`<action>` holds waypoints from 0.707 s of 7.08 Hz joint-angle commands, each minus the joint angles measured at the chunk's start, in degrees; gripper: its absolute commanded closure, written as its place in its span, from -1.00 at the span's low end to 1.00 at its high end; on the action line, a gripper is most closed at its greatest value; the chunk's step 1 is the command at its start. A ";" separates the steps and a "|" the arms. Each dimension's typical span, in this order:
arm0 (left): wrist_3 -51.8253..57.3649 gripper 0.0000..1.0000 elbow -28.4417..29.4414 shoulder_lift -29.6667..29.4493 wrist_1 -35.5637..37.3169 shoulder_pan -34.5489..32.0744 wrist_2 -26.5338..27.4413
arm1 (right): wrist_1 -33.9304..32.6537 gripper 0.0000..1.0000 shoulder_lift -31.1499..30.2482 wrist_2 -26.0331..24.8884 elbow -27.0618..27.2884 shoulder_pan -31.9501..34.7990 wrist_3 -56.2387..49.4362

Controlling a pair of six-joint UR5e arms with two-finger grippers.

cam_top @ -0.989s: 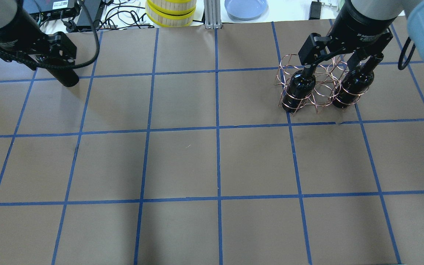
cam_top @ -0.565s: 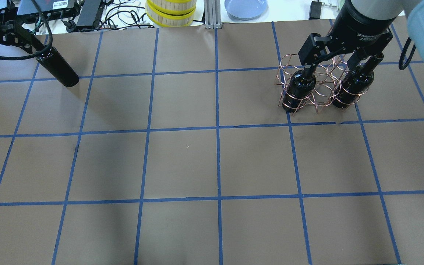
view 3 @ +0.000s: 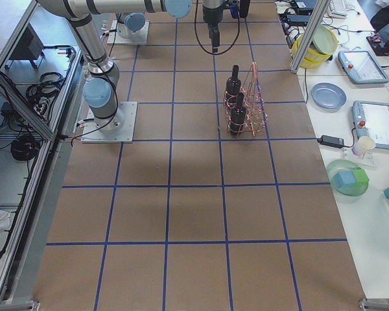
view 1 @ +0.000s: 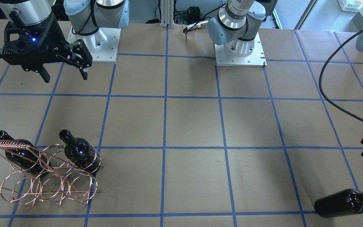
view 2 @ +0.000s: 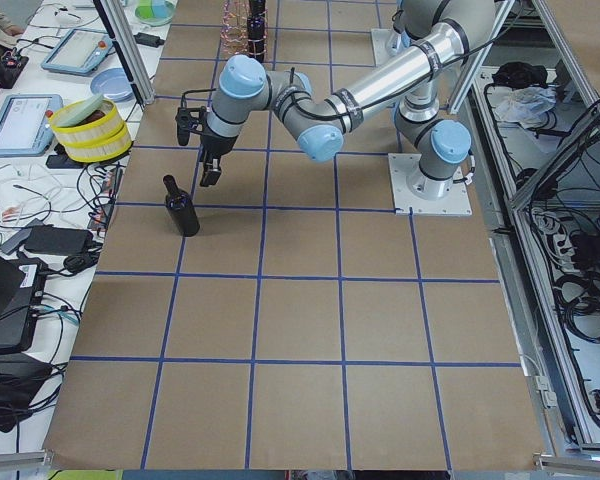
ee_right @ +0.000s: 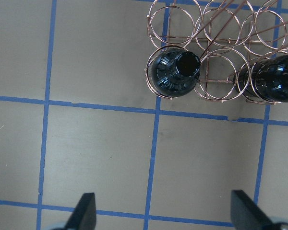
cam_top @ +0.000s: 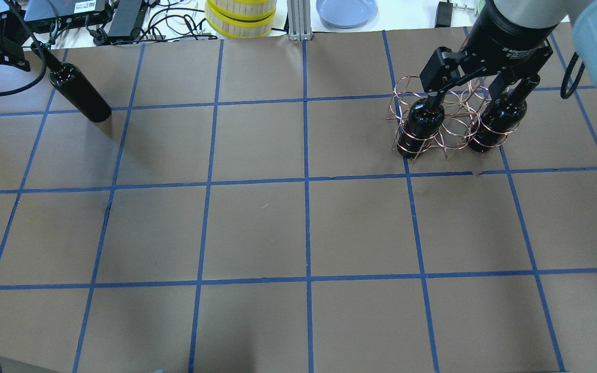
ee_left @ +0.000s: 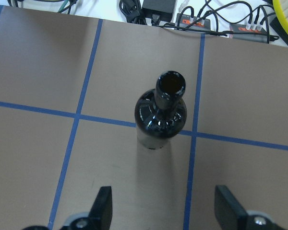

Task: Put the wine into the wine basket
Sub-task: 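Lower the left gripper and close it around the bottle neck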

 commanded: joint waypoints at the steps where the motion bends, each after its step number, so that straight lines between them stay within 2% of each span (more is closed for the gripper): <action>1: 0.16 -0.57 -0.03 -3.21 3.16 -0.16 -0.18 | 0.07 -1.00 0.00 0.00 0.02 0.00 0.00; 3: 0.16 -0.59 0.15 -4.19 4.57 -3.65 0.08 | 0.07 -1.00 0.00 0.00 0.10 0.00 0.00; 5: 1.38 -0.60 1.37 -6.37 7.03 -4.11 0.34 | -0.02 -1.00 0.00 0.00 0.10 0.00 0.00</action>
